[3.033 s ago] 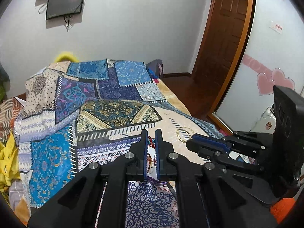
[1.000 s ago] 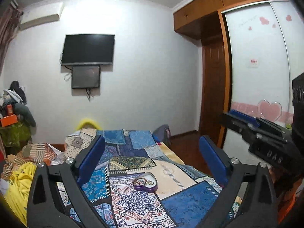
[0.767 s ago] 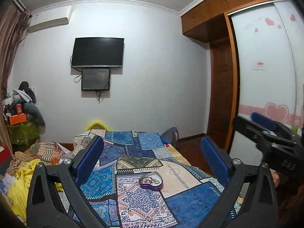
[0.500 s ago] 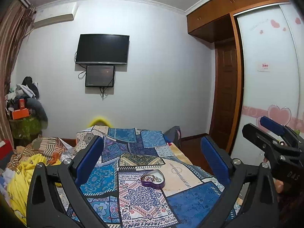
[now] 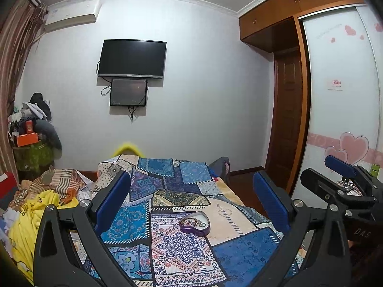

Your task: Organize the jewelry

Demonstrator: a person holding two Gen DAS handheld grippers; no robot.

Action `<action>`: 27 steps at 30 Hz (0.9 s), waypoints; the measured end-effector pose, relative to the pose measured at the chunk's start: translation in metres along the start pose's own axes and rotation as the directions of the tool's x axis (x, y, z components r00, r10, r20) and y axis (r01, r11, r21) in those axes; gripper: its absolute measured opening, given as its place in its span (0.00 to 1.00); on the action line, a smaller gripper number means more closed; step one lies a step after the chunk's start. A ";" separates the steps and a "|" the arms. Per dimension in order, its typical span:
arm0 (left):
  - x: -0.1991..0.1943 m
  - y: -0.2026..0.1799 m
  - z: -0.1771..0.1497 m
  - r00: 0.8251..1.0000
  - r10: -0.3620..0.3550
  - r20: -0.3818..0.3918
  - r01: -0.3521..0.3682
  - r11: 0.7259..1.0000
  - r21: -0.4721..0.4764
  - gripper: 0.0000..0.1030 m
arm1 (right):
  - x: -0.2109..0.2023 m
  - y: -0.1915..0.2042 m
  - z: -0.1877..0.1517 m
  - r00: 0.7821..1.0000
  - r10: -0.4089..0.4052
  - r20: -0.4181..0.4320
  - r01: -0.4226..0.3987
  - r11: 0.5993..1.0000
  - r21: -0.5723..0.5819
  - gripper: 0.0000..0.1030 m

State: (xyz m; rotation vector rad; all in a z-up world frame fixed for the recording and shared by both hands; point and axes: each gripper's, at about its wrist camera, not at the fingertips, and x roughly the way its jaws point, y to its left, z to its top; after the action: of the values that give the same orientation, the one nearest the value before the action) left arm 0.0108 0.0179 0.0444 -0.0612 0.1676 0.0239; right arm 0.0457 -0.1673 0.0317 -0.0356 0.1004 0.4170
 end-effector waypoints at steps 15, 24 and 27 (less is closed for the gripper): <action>0.002 0.000 0.001 1.000 -0.003 -0.014 0.003 1.000 -0.005 1.00 | 0.002 -0.003 0.006 0.999 0.011 -0.036 -0.011 1.000 0.004 0.87; 0.003 0.002 0.001 1.000 -0.003 -0.018 0.003 1.000 -0.008 1.00 | 0.006 -0.002 0.005 0.998 0.015 -0.054 -0.014 1.000 0.009 0.87; 0.003 0.002 0.001 1.000 -0.004 -0.019 0.004 1.000 -0.008 1.00 | 0.006 -0.002 0.005 0.998 0.015 -0.054 -0.015 1.000 0.009 0.87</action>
State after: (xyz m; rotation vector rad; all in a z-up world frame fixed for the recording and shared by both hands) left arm 0.0140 0.0199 0.0450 -0.0701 0.1863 0.0203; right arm 0.0526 -0.1664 0.0361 -0.0372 0.1558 0.4309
